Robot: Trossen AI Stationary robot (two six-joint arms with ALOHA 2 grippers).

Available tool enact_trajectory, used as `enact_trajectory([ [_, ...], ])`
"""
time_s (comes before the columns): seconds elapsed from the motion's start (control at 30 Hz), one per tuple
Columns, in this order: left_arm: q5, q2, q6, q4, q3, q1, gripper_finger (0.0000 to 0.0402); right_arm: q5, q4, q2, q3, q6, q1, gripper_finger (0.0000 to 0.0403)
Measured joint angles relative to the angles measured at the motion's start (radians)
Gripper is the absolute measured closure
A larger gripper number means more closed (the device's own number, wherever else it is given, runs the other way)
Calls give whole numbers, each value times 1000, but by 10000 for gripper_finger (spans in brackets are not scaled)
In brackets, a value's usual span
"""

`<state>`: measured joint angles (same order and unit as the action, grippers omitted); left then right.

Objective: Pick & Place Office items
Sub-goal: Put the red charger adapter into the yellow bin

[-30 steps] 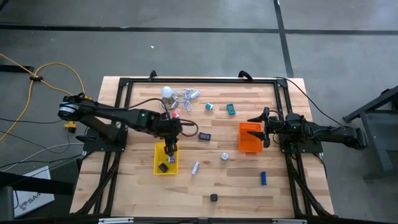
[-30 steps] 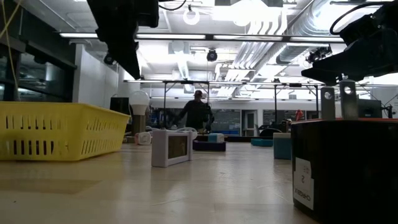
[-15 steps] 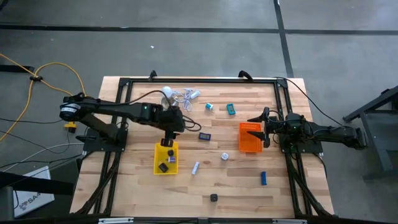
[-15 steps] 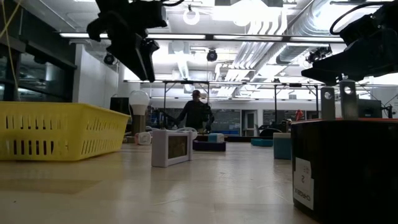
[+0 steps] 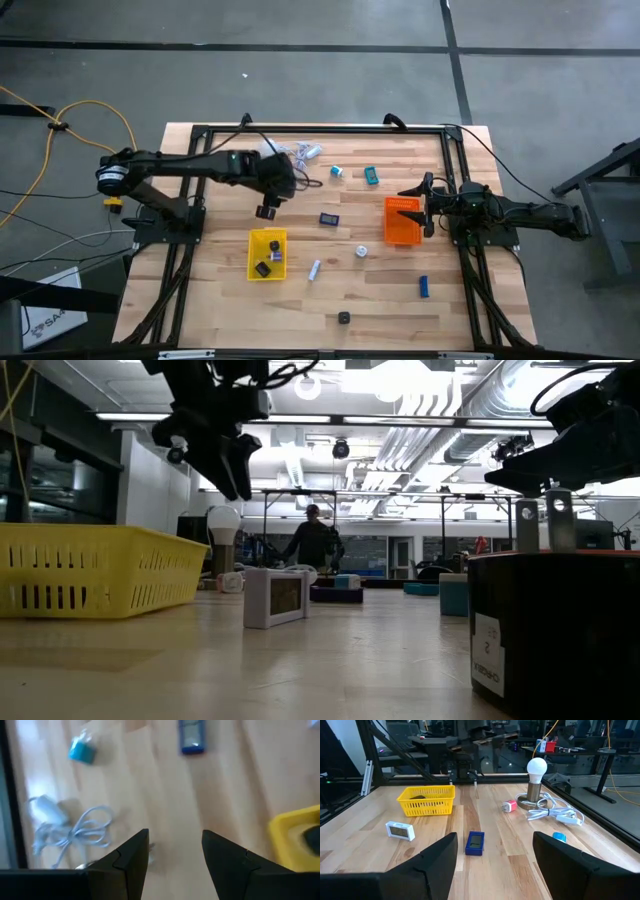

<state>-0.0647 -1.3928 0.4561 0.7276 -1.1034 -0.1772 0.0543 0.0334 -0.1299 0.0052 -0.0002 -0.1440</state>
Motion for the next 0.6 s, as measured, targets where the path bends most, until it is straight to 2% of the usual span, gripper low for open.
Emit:
enact_trajectory([
  [0.23, 78, -42, 63, 30, 0, -99, 227, 0, 0, 0, 0, 0, 0, 155],
  [0.6, 130, -130, 191, 22, 0, -184, 227, -2, 0, 0, 0, 0, 0, 155],
])
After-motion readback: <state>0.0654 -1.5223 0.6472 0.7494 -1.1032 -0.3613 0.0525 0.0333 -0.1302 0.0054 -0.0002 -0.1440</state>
